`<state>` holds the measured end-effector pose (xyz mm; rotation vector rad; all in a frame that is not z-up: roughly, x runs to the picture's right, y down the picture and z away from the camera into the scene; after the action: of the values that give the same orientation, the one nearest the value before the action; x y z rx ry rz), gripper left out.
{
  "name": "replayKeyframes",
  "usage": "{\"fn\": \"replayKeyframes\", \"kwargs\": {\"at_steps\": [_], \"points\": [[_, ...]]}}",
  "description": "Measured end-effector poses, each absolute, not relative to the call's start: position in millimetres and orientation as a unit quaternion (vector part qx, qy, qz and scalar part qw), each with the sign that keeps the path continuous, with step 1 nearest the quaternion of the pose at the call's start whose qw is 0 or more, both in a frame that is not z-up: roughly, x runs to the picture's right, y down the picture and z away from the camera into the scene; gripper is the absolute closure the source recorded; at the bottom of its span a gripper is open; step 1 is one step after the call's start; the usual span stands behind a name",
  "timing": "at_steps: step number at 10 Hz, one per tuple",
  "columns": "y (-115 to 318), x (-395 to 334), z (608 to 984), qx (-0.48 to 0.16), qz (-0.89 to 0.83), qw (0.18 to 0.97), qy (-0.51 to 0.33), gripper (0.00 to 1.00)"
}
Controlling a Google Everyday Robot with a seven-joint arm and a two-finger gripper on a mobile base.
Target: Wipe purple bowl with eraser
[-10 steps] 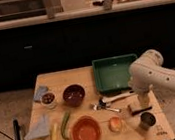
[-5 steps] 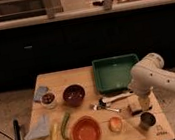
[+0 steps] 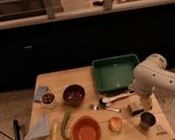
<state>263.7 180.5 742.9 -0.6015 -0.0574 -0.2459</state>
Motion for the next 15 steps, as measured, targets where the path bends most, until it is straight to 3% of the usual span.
{"fn": "replayKeyframes", "kwargs": {"at_steps": [15], "points": [[218.2, 294.8, 793.2, -0.309, -0.178, 0.931, -0.077, 0.2]]}}
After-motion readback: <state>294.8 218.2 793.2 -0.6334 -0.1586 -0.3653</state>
